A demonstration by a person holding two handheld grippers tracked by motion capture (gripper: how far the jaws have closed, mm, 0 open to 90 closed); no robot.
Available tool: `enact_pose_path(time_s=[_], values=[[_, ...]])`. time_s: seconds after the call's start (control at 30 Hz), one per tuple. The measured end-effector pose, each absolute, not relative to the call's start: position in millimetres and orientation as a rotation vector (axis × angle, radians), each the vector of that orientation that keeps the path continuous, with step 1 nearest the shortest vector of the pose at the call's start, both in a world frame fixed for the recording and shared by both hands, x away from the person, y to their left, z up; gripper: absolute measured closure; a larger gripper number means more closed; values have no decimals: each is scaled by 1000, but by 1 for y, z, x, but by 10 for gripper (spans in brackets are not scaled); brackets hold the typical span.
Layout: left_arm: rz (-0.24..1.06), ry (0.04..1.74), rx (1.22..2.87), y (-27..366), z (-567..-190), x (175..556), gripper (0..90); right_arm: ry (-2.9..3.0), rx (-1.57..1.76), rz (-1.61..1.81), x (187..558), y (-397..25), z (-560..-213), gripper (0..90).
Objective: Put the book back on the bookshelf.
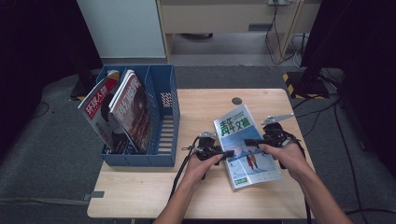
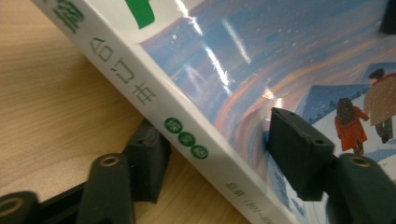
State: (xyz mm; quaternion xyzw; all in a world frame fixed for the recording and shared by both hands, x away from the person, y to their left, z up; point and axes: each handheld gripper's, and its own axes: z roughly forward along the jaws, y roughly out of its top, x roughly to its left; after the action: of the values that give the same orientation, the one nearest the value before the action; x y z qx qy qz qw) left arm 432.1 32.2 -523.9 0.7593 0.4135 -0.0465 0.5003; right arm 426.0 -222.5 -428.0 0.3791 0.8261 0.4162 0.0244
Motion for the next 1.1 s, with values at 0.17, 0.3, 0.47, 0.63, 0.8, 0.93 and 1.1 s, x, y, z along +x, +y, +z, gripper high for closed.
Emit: enact_pose_path(time_s=[0.17,0.3,0.47,0.63,0.8,0.93,1.1], values=[[-85,1019,1827,29,-518,430,484,2538,1192,1292,428,-232,-434,811],[-58,1029,1848,25,-511,429,511,2524,1199,1250,430,-236,-438,769],[-21,1018,1901,20,-504,427,539,2513,1201,1171,433,-239,-448,691],[2,1010,1949,17,-503,427,561,2512,1227,1072,437,-239,-466,553],[5,1011,1958,17,-503,427,571,2503,1271,1028,440,-244,-481,503],[3,1021,1971,17,-503,427,577,2500,1299,1049,441,-246,-490,490],[-1,1032,1981,18,-504,428,579,2504,1325,1071,442,-245,-499,473]])
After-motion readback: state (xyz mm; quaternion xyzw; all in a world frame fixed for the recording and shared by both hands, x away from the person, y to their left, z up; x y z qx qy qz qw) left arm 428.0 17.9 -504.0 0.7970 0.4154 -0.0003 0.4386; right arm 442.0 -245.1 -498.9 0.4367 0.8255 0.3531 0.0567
